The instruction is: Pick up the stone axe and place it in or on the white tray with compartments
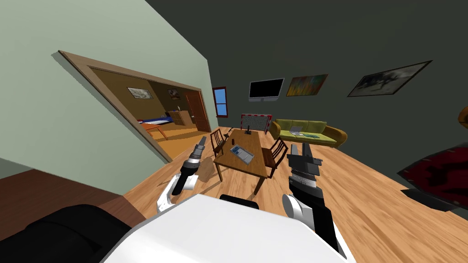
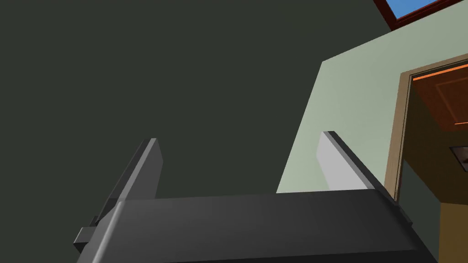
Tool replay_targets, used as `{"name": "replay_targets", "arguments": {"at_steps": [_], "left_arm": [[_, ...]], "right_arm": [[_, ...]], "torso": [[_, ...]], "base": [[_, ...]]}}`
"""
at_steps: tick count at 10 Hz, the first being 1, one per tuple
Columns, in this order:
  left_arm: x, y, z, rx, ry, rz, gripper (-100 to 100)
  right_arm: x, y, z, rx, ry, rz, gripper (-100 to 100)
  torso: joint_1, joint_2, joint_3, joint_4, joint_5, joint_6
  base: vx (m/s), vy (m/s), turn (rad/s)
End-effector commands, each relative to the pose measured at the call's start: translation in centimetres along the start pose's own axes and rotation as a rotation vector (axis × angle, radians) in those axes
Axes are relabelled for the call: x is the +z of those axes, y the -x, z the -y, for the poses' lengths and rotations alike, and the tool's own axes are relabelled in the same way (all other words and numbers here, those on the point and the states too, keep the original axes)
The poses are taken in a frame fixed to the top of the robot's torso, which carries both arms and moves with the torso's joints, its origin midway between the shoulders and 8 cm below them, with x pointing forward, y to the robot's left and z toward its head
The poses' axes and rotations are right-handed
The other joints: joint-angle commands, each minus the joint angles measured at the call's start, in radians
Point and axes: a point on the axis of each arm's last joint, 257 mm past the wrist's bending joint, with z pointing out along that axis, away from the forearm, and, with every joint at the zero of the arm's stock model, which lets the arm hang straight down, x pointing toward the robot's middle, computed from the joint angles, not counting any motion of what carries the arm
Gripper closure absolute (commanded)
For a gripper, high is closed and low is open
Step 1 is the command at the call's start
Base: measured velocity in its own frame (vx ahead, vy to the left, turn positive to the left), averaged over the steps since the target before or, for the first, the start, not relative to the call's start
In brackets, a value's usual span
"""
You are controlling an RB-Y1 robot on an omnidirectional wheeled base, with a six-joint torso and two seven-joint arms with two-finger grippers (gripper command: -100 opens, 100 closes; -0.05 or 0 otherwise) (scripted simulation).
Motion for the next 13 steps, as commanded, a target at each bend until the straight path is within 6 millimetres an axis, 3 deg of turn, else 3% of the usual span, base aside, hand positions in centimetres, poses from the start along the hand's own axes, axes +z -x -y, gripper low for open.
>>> {"name": "replay_targets", "arguments": {"at_steps": [1,13], "left_arm": [[-0.2,0.1,-1.3,0.087,0.001,-0.011,-100],[-2.7,0.6,-10.6,0.52,0.08,-0.079,-100]], "right_arm": [[0.0,0.0,0.0,0.0,0.0,0.0,0],[0.0,0.0,0.0,0.0,0.0,0.0,0]], "torso": [[0.0,0.0,0.0,0.0,0.0,0.0],[0.0,-0.001,-0.001,0.0,0.0,0.0]], "base": [[-0.046,0.015,-0.085],[-0.034,0.013,-0.1]]}}
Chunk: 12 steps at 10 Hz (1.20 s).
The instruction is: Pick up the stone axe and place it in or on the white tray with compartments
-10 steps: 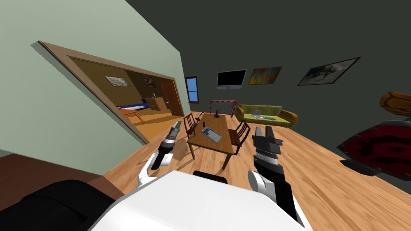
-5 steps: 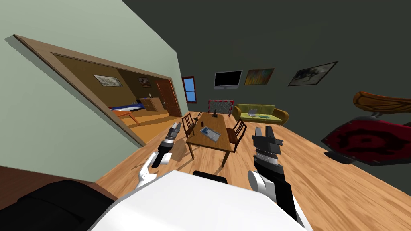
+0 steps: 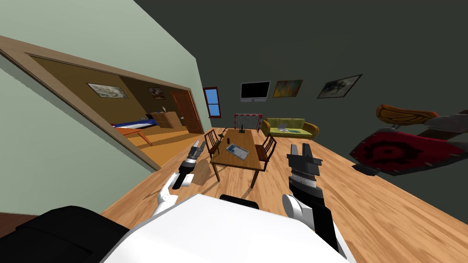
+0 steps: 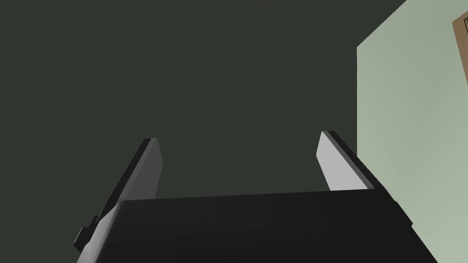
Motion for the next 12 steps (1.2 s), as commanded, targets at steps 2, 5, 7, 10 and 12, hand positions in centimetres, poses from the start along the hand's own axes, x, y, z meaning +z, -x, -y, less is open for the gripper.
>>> {"name": "replay_targets", "arguments": {"at_steps": [2,5,7,10,12], "left_arm": [[-0.3,-0.6,-1.7,0.099,0.013,-0.009,-100],[-1.3,-2.3,-3.9,0.168,0.051,-0.046,-100],[-1.9,-3.2,-5.4,0.224,0.071,-0.065,-100],[-2.4,-4.2,-7.3,0.319,0.095,-0.083,-100],[-3.2,-5.4,-8.7,0.363,0.121,-0.111,-100]], "right_arm": [[0.0,0.0,0.0,0.0,0.0,0.0,0],[0.0,0.0,0.0,0.0,0.0,0.0,0],[0.0,0.0,0.0,0.0,0.0,0.0,0],[0.0,0.0,0.0,0.0,0.0,0.0,0],[0.0,0.0,0.0,0.0,0.0,0.0,0]], "torso": [[0.0,0.0,0.0,0.0,0.0,0.0],[0.0,-0.001,0.0,0.0,0.0,0.0],[0.001,-0.001,-0.001,0.0,0.0,0.0],[0.001,-0.002,-0.001,0.0,0.0,-0.001],[0.001,-0.002,-0.001,0.0,0.0,-0.001]], "base": [[-0.022,0.009,-0.111],[-0.014,0.012,-0.084],[-0.008,0.018,-0.104],[-0.001,0.019,-0.109],[0.004,0.022,-0.089]]}}
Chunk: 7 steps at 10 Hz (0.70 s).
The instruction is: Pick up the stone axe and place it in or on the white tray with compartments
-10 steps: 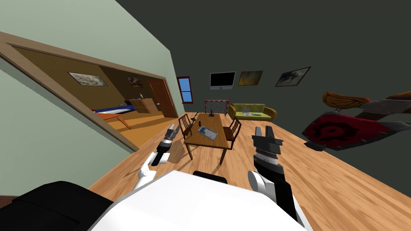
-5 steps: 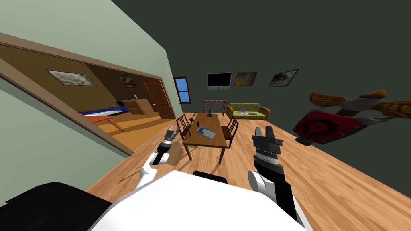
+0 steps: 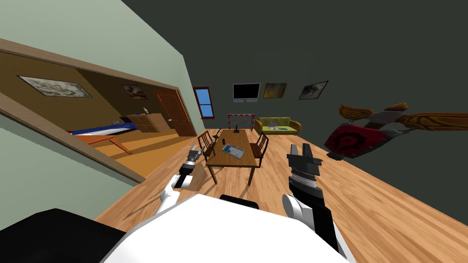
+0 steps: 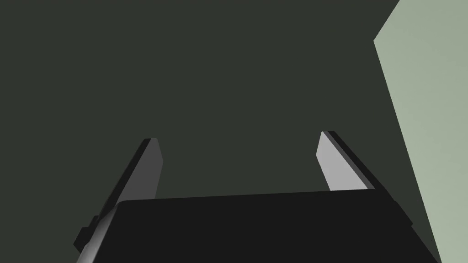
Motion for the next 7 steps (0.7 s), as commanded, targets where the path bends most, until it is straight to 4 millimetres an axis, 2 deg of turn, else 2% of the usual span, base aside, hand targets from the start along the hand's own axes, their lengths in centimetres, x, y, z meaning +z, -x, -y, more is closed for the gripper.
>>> {"name": "replay_targets", "arguments": {"at_steps": [1,4,7], "left_arm": [[-0.5,-1.1,-0.6,0.026,0.015,-0.023,-100],[-0.9,-3.2,-1.6,0.097,0.043,-0.054,-100],[-1.9,-6.2,-2.4,0.147,0.077,-0.107,-100]], "right_arm": [[0.0,0.0,0.0,0.0,0.0,0.0,0],[0.0,0.0,0.0,0.0,0.0,0.0,0],[0.0,0.0,0.0,0.0,0.0,0.0,0]], "torso": [[0.0,0.0,0.0,0.0,0.0,0.0],[0.0,0.0,0.0,0.0,0.0,-0.001],[0.002,-0.002,-0.001,0.0,0.0,-0.001]], "base": [[0.006,0.024,-0.066],[0.014,0.03,-0.086],[0.03,0.048,-0.108]]}}
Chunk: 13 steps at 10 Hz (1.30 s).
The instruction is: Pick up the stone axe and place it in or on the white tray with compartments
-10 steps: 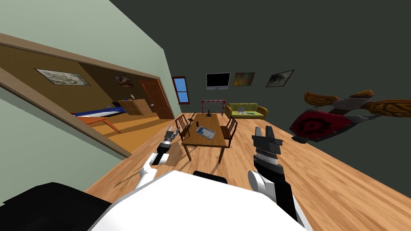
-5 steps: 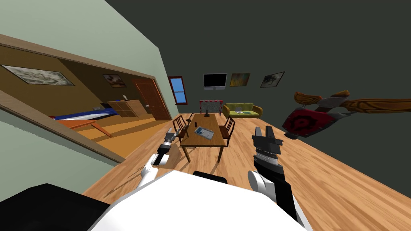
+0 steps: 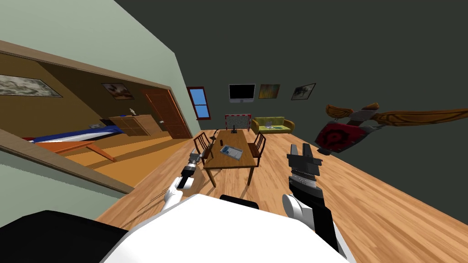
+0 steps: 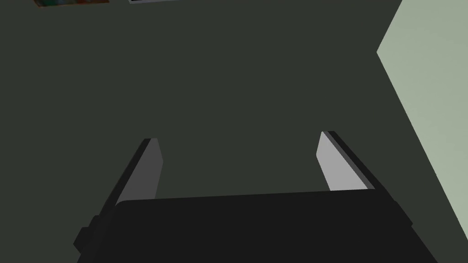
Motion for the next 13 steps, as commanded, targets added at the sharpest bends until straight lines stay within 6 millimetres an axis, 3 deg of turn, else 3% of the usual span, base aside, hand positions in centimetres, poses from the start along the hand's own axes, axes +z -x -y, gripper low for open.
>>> {"name": "replay_targets", "arguments": {"at_steps": [1,2,4,9,13], "left_arm": [[-0.4,-1.2,0.0,0.016,0.011,-0.027,-100],[-0.6,-2.3,0.1,0.037,0.021,-0.045,-100],[-0.8,-2.7,0.0,0.034,0.023,-0.053,-100],[-2.1,-7.0,1.2,0.062,0.054,-0.136,-100],[-4.1,-12.0,4.8,0.044,0.078,-0.24,-100]], "right_arm": [[0.0,0.0,0.0,0.0,0.0,0.0,0],[0.0,0.0,0.0,0.0,0.0,0.0,0],[0.0,0.0,0.0,0.0,0.0,0.0,0],[0.0,0.0,0.0,0.0,0.0,0.0,0],[0.0,0.0,0.0,0.0,0.0,0.0,0]], "torso": [[0.0,0.0,0.0,0.0,0.0,0.0],[-0.001,0.001,0.0,0.0,0.0,0.0],[-0.001,0.0,0.0,0.0,0.0,0.0],[0.001,-0.001,0.0,0.0,0.0,0.0],[0.004,-0.003,-0.002,-0.001,0.001,0.0]], "base": [[0.02,0.035,-0.05],[0.027,0.042,-0.097],[0.015,0.026,-0.021],[0.037,0.053,-0.073],[0.063,0.092,-0.07]]}}
